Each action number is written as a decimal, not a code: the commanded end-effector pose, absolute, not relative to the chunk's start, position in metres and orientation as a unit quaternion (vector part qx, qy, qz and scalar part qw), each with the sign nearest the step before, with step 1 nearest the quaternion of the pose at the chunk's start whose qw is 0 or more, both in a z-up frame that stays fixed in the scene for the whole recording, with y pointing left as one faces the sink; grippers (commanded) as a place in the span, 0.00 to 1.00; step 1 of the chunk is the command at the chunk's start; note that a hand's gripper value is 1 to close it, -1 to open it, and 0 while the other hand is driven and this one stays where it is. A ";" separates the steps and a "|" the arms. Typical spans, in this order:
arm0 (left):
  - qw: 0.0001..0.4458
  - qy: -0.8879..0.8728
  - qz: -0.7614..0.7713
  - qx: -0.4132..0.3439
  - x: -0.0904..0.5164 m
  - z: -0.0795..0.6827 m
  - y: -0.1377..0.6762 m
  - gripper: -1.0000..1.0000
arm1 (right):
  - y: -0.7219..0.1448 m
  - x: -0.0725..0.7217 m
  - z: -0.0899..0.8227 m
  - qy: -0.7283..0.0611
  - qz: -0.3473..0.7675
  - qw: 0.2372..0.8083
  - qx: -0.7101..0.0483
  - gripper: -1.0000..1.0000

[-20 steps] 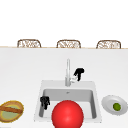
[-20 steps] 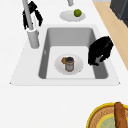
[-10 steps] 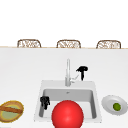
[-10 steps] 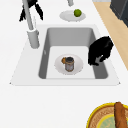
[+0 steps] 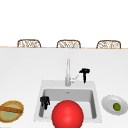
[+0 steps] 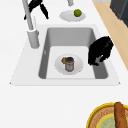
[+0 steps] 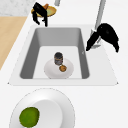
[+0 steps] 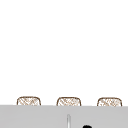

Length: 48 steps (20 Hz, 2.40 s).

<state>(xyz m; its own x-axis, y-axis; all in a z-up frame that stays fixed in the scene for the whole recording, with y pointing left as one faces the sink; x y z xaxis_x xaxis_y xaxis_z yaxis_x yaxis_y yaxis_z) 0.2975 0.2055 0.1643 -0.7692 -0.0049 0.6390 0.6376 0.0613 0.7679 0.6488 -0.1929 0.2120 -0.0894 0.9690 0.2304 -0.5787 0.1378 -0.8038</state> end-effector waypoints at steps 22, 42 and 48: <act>0.249 -0.685 -0.645 -0.231 0.297 0.164 0.205 0.50 | -0.167 0.541 0.166 -0.375 0.636 0.610 -0.288 0.00; 0.249 -0.685 -0.645 -0.231 0.297 0.164 0.205 0.50 | -0.135 0.458 0.119 -0.324 0.656 0.608 -0.308 0.00; 0.249 -0.685 -0.645 -0.231 0.297 0.164 0.205 0.50 | -0.115 0.433 0.094 -0.318 0.674 0.595 -0.300 0.00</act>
<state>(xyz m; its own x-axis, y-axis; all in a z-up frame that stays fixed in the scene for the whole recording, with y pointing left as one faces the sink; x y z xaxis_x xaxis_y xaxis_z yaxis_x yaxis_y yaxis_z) 0.2975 0.2055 0.1643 -0.7692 -0.0049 0.6390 0.6376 0.0613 0.7679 0.4461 -0.1244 0.1070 -0.0621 0.9980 0.0088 -0.5985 -0.0302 -0.8006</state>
